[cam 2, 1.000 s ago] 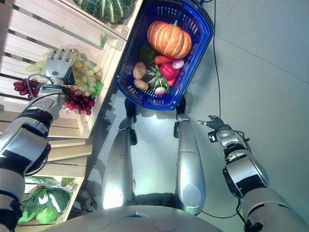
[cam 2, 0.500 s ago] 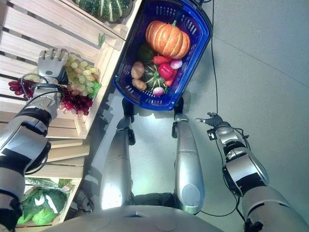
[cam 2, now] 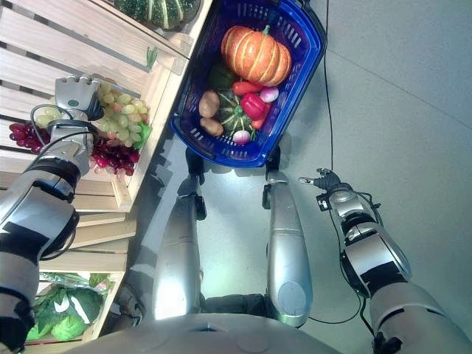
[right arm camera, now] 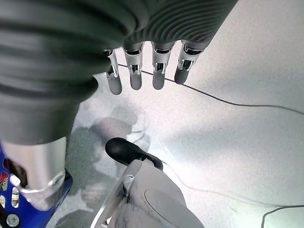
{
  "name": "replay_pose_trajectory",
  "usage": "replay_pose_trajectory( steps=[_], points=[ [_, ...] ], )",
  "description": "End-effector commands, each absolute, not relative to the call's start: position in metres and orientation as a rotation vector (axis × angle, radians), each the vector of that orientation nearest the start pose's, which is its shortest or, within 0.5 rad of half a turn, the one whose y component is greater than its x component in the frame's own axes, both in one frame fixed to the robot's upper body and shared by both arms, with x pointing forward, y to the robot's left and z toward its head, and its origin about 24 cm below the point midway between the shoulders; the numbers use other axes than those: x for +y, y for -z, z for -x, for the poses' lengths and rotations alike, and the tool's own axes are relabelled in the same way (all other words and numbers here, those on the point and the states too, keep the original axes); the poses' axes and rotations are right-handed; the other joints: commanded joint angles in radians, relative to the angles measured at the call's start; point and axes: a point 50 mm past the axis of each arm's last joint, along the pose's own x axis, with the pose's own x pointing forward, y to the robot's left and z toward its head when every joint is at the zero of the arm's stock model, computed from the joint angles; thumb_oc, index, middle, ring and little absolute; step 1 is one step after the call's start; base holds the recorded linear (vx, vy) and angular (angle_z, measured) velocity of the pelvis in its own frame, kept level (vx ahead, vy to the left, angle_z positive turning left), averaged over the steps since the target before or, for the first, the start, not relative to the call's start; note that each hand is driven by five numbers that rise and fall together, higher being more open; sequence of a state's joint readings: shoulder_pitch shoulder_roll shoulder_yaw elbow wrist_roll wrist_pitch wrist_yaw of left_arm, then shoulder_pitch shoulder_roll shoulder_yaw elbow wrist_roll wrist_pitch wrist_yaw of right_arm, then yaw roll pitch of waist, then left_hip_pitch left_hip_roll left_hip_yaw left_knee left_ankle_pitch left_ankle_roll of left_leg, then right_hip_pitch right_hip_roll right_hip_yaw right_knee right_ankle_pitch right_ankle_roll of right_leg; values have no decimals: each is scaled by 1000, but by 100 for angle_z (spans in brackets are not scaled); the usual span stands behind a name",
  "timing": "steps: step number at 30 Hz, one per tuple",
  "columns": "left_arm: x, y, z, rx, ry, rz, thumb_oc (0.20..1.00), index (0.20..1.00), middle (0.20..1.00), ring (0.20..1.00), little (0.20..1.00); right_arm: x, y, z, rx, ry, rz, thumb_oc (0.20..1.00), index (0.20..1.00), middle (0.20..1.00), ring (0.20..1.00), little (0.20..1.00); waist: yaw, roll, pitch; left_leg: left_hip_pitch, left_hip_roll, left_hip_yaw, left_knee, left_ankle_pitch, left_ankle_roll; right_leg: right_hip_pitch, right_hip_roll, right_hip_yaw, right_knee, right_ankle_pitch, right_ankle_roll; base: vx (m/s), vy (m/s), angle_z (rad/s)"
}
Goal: Pick up fruits and vegetables into the basket
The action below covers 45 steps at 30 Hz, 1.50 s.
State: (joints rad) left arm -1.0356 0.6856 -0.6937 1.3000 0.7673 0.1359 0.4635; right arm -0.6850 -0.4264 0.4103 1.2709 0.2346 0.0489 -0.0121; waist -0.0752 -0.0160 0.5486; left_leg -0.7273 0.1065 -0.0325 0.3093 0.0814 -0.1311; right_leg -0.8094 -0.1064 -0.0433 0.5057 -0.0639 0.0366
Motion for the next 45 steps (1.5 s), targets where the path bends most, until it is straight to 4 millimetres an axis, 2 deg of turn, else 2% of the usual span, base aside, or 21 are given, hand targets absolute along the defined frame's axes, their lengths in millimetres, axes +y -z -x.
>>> replay_pose_trajectory(
  steps=[1,8,12,14,16,17,18,19,21,27,32,38,45],
  points=[
    [335,-126,-361,329,-421,-1871,200,200,200,200,200,-273,27,-306,720,100,500,1000,1000,1000,1000,1000,17,-11,-29,-44,-53,37,48,-31,75,46,46,-48,-70,22,-22,0,0,0],
    [334,-121,-361,349,-404,-1792,200,200,200,200,200,-273,26,-307,715,101,497,1000,1000,1000,1000,1000,19,-8,-29,-46,-55,38,44,-29,76,46,44,-51,-75,24,-21,0,0,0],
    [334,-116,-359,366,-417,-1648,200,200,200,200,200,-275,26,-306,711,106,490,1000,1000,1000,1000,1000,21,-4,-29,-37,-57,38,37,-28,77,54,43,-52,-79,24,-20,0,0,0],
    [335,-112,-358,380,-437,-1473,200,200,200,200,200,-275,26,-306,709,115,470,1000,1000,1000,1000,1000,22,-2,-29,-34,-57,40,36,-28,77,58,42,-53,-81,25,-20,0,0,0],
    [335,-109,-358,384,-466,-1208,200,200,200,200,200,-277,26,-305,697,139,420,1000,1000,1000,1000,1000,23,2,-29,-29,-60,38,36,-29,79,62,41,-52,-79,22,-20,0,0,0],
    [336,-106,-357,380,-470,-1013,200,200,200,200,200,-277,26,-305,680,153,374,1000,1000,1000,1000,1000,22,4,-29,-24,-61,37,37,-31,79,65,41,-51,-78,20,-20,0,0,0],
    [337,-103,-355,372,-473,-903,200,200,200,200,200,-276,27,-304,671,160,342,1000,1000,1000,1000,1000,23,6,-29,-18,-62,36,36,-33,80,71,41,-51,-78,17,-20,0,0,0],
    [337,-102,-354,370,-467,-866,200,200,200,200,200,-276,27,-304,664,165,329,1000,1000,1000,1000,1000,23,7,-29,-16,-62,36,37,-34,80,74,41,-50,-78,16,-20,0,0,0],
    [340,-97,-351,331,-452,-596,200,200,200,200,200,-277,24,-305,614,190,235,1000,1000,1000,1000,1000,24,11,-29,-2,-63,39,38,-38,79,88,38,-53,-80,13,-19,6,-15,0],
    [329,-86,-348,210,-363,-217,200,200,200,200,200,-272,11,-313,478,190,43,1000,1000,1000,1000,1000,32,16,-29,23,-67,40,35,-46,80,111,37,-59,-79,7,-17,10,-35,0],
    [314,-91,-350,67,-294,81,200,200,200,200,200,-262,-8,-325,341,139,-104,1000,1000,1000,1000,1000,39,20,-29,43,-74,38,25,-52,81,129,36,-63,-83,1,-17,1,-7,0],
    [298,-99,-352,-54,-203,272,200,200,200,200,200,-243,-25,-335,213,66,-213,1000,1000,1000,1000,1000,48,22,-29,58,-82,37,18,-57,82,145,32,-75,-87,-2,-17,-1,-29,3],
    [291,-111,-357,-109,-130,325,200,200,200,200,200,-235,-38,-341,164,22,-241,1000,1000,1000,1000,1000,48,24,-29,63,-84,42,15,-57,81,152,27,-82,-85,-9,-21,-1,-3,1]
  ],
)
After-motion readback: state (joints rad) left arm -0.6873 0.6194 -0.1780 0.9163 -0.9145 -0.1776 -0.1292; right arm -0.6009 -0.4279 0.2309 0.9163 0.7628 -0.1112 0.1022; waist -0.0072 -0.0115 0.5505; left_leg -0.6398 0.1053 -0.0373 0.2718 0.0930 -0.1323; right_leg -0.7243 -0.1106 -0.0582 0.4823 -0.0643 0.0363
